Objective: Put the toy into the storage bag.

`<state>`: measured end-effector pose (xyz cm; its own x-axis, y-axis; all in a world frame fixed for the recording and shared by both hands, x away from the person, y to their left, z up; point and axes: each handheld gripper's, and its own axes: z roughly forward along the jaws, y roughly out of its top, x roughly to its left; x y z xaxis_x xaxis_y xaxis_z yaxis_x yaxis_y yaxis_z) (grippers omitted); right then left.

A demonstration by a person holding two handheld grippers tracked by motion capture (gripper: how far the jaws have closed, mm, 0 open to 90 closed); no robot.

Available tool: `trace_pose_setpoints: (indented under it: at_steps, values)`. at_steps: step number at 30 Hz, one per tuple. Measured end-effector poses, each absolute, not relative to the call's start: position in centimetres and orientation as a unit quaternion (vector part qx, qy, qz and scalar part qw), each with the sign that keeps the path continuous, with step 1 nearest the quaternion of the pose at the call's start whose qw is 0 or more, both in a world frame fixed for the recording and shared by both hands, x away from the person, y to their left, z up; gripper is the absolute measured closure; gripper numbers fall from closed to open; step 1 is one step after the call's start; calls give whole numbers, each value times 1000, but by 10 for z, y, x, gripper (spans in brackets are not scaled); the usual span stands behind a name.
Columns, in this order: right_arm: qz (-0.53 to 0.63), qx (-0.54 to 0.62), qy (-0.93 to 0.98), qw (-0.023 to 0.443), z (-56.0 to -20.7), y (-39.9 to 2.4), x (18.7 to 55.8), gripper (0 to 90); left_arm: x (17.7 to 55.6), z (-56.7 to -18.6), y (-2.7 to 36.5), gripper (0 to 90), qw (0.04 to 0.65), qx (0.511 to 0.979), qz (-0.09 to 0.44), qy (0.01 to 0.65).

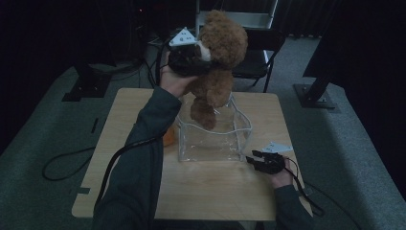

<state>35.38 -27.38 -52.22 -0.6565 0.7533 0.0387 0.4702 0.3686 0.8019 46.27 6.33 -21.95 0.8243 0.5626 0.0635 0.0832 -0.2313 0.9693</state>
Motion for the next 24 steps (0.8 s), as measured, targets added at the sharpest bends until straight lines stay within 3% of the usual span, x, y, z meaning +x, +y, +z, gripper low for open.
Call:
trace_pose_setpoints:
  at_steps: [24]
  values:
    - [415,386,805,176,-522,-277,356,543,471,-238,38,437,575,775,170,198]
